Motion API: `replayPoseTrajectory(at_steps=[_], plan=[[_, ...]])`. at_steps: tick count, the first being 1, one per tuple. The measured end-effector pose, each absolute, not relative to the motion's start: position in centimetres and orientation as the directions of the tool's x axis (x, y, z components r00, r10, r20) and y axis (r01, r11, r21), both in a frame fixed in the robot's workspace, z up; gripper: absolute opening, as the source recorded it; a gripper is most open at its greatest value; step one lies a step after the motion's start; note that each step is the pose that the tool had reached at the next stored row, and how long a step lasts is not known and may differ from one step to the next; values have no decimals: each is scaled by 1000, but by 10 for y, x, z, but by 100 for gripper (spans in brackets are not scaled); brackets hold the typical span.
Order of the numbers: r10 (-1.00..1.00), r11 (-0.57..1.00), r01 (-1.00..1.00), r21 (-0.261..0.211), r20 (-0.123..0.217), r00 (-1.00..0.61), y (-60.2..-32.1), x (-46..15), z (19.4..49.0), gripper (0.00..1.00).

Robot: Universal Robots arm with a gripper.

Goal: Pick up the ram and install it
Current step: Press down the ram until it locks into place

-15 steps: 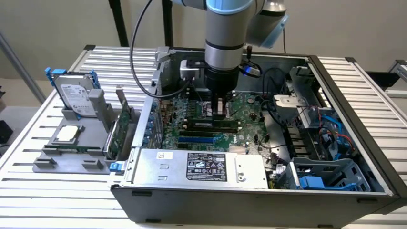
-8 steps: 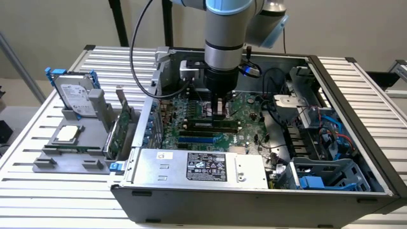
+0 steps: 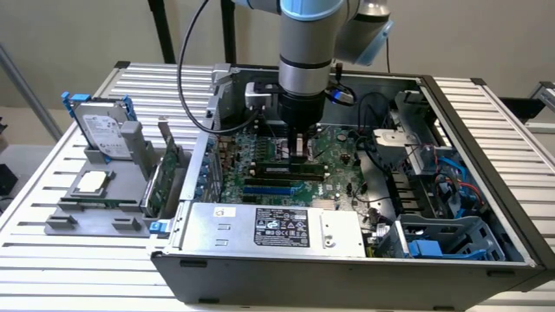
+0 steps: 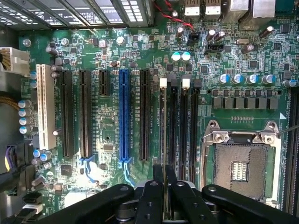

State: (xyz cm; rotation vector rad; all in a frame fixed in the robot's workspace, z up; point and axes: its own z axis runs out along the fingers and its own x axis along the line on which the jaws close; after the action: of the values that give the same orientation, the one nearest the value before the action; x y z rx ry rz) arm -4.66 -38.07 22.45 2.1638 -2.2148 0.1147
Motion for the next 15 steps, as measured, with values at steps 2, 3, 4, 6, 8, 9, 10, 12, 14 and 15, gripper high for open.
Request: replayPoseTrajectory(at_steps=[2, 3, 4, 6, 8, 9, 10, 12, 14, 15], plan=[[-996, 22, -999, -23, 82, -24, -381, -47, 224, 0], [-996, 22, -999, -23, 83, -24, -381, -47, 224, 0], [-996, 22, -999, -23, 83, -24, -381, -47, 224, 0], [-996, 22, -999, -24, 82, -24, -381, -47, 223, 0], [-996, 22, -999, -23, 83, -24, -381, -47, 223, 0], [-996, 23, -999, -23, 82, -24, -381, -47, 223, 100], [-996, 22, -999, -23, 83, -24, -381, -47, 223, 100], [-996, 22, -999, -24, 82, -24, -380, -47, 223, 100], [-996, 22, -999, -24, 82, -24, -381, -47, 227, 100], [-996, 22, -999, -23, 82, -24, -381, -47, 230, 100]])
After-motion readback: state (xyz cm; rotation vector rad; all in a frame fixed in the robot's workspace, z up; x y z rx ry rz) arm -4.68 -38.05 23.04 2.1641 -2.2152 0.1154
